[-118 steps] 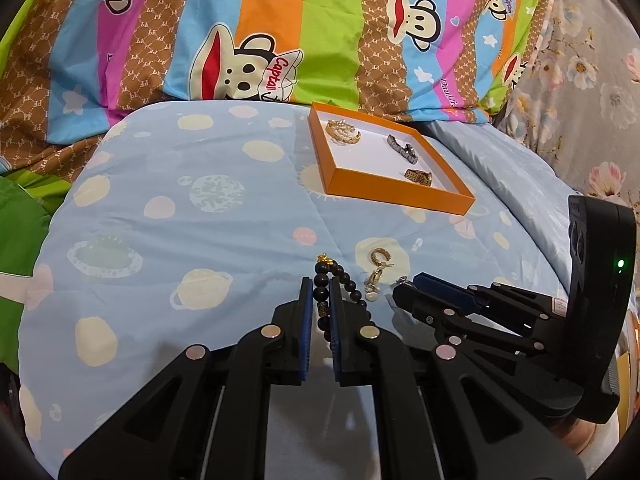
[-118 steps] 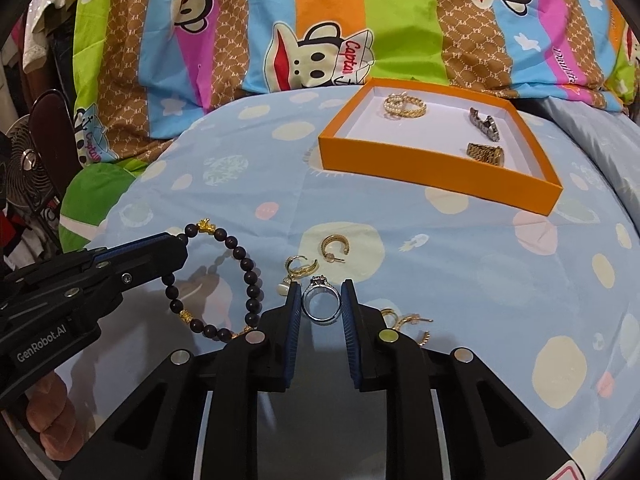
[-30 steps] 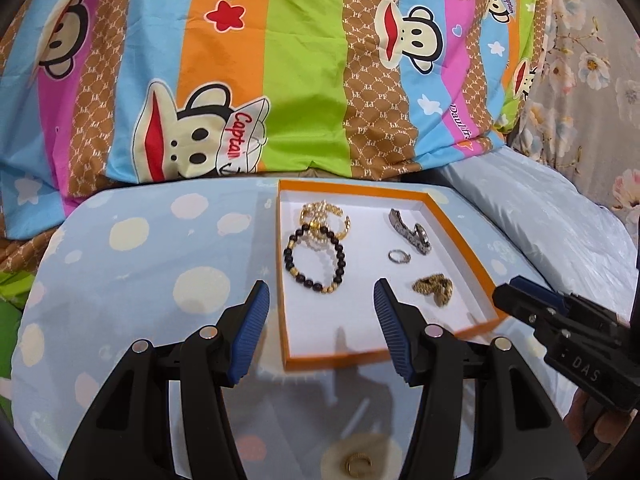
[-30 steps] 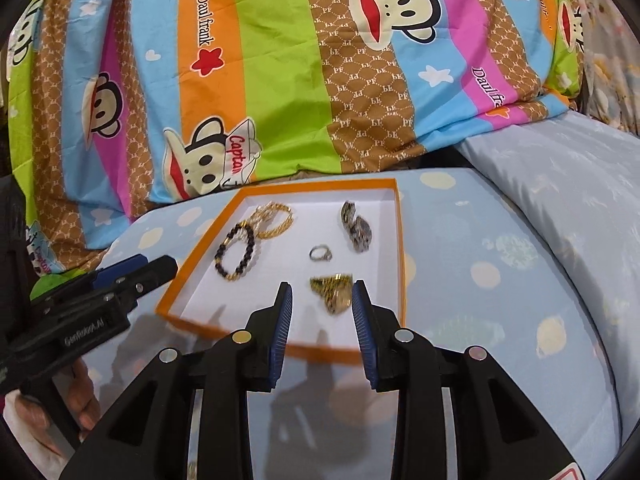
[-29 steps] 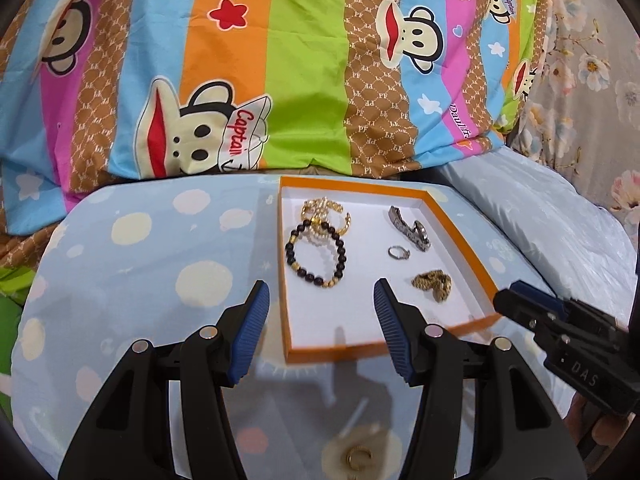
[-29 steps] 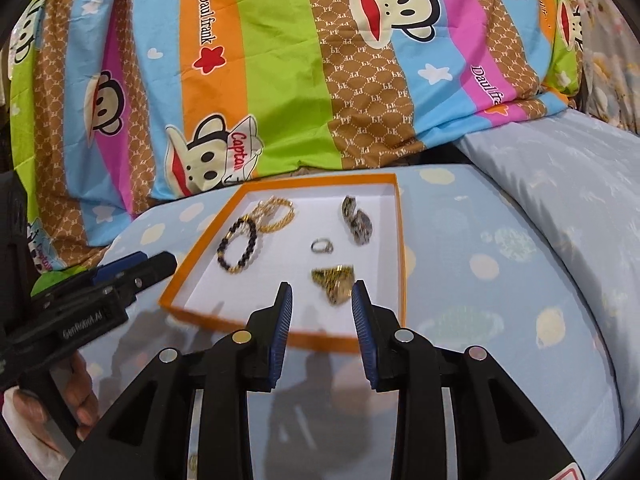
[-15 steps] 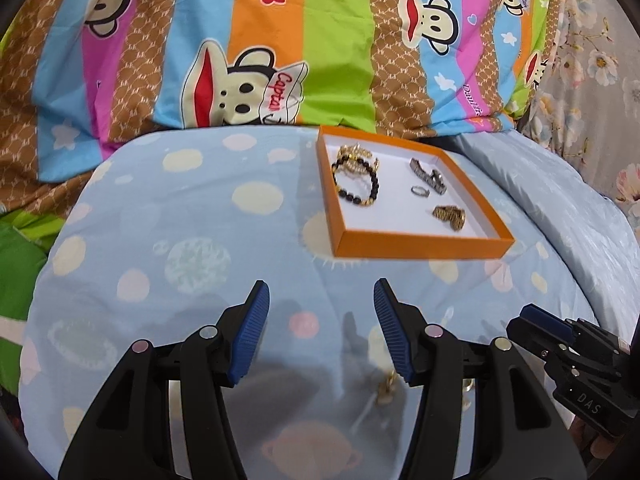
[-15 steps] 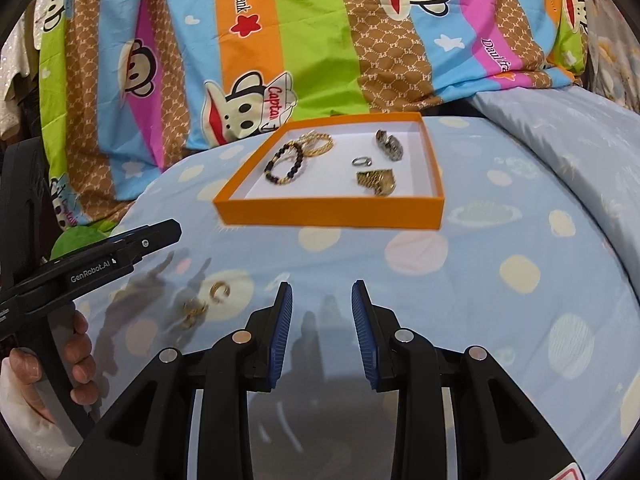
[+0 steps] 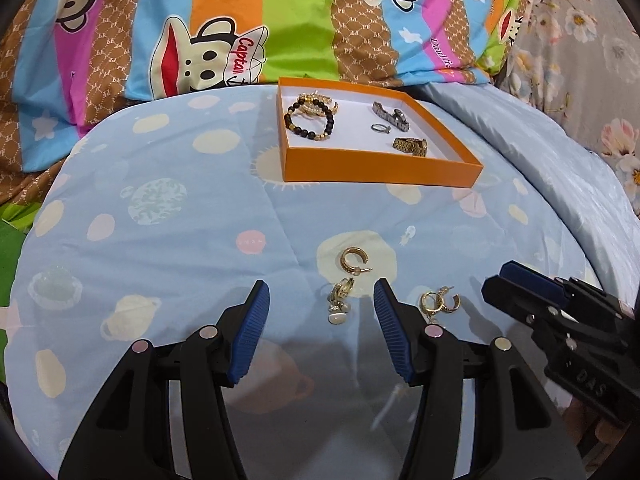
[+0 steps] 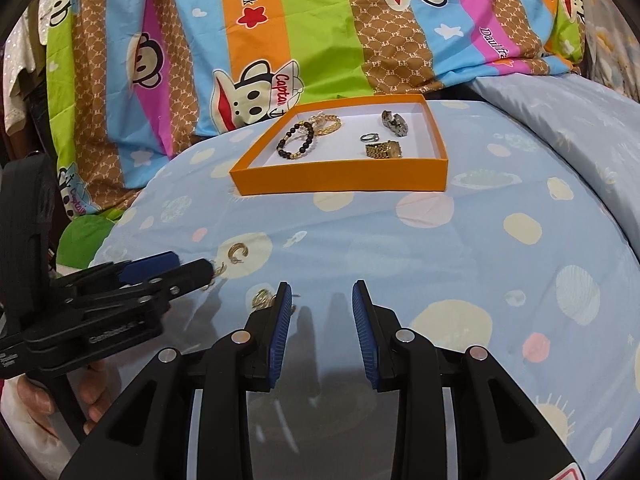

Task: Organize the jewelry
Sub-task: 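Withdraw both tools from the box toward the gold earrings on the sheet, then grasp a small gold earring with the left tool while the right tool grasps the pearl-drop earring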

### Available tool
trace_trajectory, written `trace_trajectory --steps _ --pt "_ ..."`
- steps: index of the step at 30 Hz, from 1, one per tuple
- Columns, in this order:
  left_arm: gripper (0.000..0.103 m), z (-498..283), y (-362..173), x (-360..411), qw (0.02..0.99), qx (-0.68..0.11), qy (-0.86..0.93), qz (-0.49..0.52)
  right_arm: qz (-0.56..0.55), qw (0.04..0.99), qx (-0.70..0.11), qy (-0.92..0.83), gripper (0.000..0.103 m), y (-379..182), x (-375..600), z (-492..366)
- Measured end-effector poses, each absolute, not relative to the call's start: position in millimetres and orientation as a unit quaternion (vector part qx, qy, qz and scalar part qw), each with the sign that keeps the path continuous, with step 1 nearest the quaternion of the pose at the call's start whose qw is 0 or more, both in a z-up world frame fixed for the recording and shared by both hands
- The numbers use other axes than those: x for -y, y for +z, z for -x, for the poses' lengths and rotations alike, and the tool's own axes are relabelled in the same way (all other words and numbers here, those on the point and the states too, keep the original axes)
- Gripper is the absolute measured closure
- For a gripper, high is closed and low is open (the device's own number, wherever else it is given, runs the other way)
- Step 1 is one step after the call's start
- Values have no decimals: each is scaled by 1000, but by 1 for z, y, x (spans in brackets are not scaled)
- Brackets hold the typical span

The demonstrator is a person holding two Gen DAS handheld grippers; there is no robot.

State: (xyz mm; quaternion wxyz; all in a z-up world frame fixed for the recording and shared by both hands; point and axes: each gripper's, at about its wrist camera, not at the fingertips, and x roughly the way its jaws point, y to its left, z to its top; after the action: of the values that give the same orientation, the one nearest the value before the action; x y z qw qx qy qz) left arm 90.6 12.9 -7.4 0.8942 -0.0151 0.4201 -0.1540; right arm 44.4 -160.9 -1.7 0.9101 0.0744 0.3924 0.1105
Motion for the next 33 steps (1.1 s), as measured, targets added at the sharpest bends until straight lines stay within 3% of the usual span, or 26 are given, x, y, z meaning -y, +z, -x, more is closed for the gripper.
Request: trace_trajectory --steps 3,10,15,22,33 --pt "53 -94 -11 -11 889 -430 -157 17 -68 909 -394 116 70 -2 155 -42" --pt "88 -96 -13 -6 881 -436 -182 19 -64 905 -398 133 70 -3 144 -40" --pt "98 -95 -13 -5 880 -435 -190 17 -62 904 -399 137 70 -3 141 -38" --pt "98 -89 -7 -15 889 -422 -175 23 -48 899 -407 153 70 -4 129 -35" --pt "98 -84 -9 -30 889 -428 -159 41 -31 885 -441 146 81 -15 113 -52"
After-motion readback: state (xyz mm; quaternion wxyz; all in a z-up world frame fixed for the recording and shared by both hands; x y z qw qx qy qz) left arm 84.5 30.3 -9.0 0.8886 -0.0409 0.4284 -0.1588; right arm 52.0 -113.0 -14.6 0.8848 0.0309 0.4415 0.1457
